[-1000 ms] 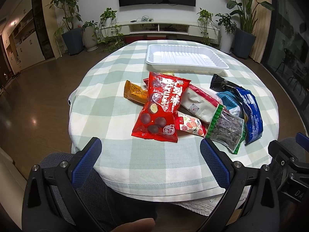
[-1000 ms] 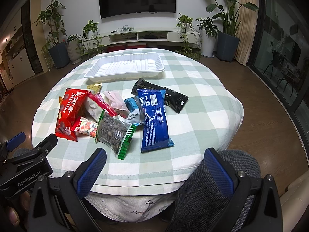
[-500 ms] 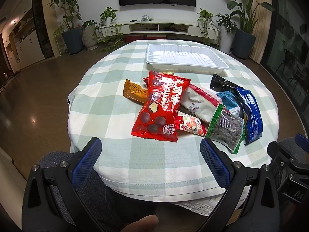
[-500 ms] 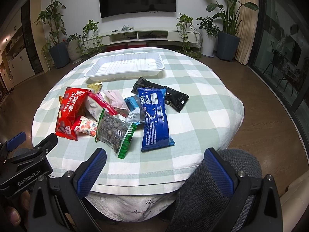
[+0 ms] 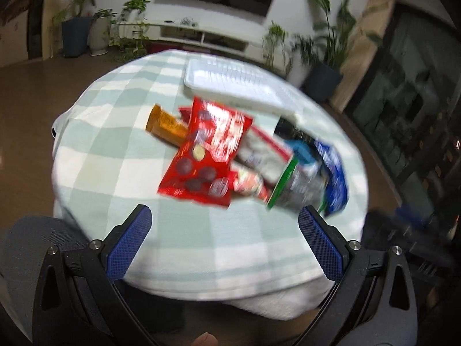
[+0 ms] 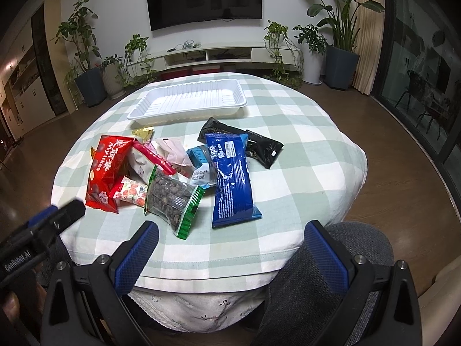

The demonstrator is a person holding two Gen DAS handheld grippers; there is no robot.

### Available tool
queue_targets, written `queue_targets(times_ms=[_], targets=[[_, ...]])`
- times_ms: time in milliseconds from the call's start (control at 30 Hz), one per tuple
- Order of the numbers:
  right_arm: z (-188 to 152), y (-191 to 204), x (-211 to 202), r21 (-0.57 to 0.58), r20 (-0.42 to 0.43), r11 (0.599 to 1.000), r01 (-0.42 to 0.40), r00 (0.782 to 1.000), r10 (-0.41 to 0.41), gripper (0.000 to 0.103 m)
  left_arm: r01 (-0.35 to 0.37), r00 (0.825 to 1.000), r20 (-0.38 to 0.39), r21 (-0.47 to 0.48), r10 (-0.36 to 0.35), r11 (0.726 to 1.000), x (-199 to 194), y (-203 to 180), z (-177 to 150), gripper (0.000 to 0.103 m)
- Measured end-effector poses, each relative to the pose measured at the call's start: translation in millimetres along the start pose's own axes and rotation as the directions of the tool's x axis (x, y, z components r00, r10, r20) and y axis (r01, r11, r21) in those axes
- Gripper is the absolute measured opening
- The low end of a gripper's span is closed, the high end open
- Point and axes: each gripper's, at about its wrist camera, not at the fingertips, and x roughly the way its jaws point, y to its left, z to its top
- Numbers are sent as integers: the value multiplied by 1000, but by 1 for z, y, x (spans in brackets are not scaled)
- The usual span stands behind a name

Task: Organize snacks
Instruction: 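Grasp the red Mylikes bag with the left tool while the right tool grasps the blue Lipo packet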

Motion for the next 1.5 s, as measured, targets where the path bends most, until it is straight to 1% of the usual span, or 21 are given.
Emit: queue_targets(times_ms=[33, 100, 167, 233, 367, 433, 500, 533, 567, 633, 733, 767, 833, 900, 967, 1067, 1133, 1333, 1400, 1467, 1500], targets=[[0, -2, -1, 5, 7, 1000, -8, 1000, 8, 103, -11, 1000, -29, 11, 12, 1000, 2, 0, -3, 103], [4, -10, -5, 14, 26, 999, -29, 999, 28, 103, -28, 995, -94, 1, 28, 1000, 9, 4, -11, 103], [4, -12, -7, 18, 42, 998, -54, 998, 53, 103, -10, 991, -132, -24, 7, 1000, 13, 10, -18, 103], [4, -13, -8, 20, 52, 997, -76, 996, 75, 103, 9, 990, -143, -49, -16, 999, 12, 16, -21, 103], [6, -15, -7, 25, 61, 993, -113, 992, 112, 103, 66, 990, -119, -70, -74, 995, 8, 17, -21, 102], [8, -16, -7, 28, 62, 992, -125, 990, 123, 103, 108, 987, -108, -98, -119, 989, 11, 19, -20, 102], [9, -17, -5, 27, 61, 990, -140, 989, 138, 103, 121, 983, -125, -89, -132, 989, 16, 23, -16, 102], [10, -17, -5, 26, 58, 989, -145, 988, 143, 103, 140, 980, -134, -81, -150, 987, 18, 22, -14, 102], [11, -18, -4, 28, 58, 988, -149, 987, 148, 103, 165, 970, -167, -81, -176, 983, 22, 21, -14, 102], [12, -20, -3, 37, 63, 986, -160, 985, 158, 103, 186, 958, -198, -116, -206, 976, 25, 22, -12, 103], [16, -24, 1, 52, 64, 983, -176, 983, 173, 103, 153, 957, -237, -81, -168, 985, 29, 18, -7, 103], [18, -24, 2, 53, 61, 982, -179, 982, 176, 103, 141, 959, -236, -77, -155, 987, 31, 19, -3, 103], [21, -25, 7, 45, 56, 983, -180, 982, 178, 103, 118, 969, -209, -74, -131, 990, 32, 24, 12, 103], [24, -24, 10, 29, 47, 984, -177, 983, 175, 103, 69, 982, -175, -23, -72, 997, 34, 24, 29, 103], [27, -25, 15, 24, 33, 985, -171, 985, 170, 103, 22, 988, -154, 41, -16, 999, 38, 22, 45, 103], [32, -27, 21, 37, 19, 986, -162, 987, 162, 103, -33, 986, -157, 142, 55, 989, 57, 17, 64, 103], [34, -28, 25, 40, 11, 988, -151, 989, 150, 103, -48, 983, -164, 186, 79, 981, 67, 16, 72, 102], [37, -23, 38, 24, -34, 989, -148, 988, 149, 98, -47, 980, -179, 234, 91, 971, 89, 17, 86, 102], [37, -21, 42, 21, -54, 988, -154, 986, 155, 96, -43, 980, -178, 237, 87, 971, 104, 13, 85, 94], [37, -18, 46, 14, -71, 988, -155, 985, 155, 95, -33, 979, -191, 216, 75, 976, 108, 15, 86, 74], [37, -17, 47, 12, -74, 988, -153, 985, 153, 95, -27, 977, -201, 205, 69, 978, 109, 15, 84, 70]])
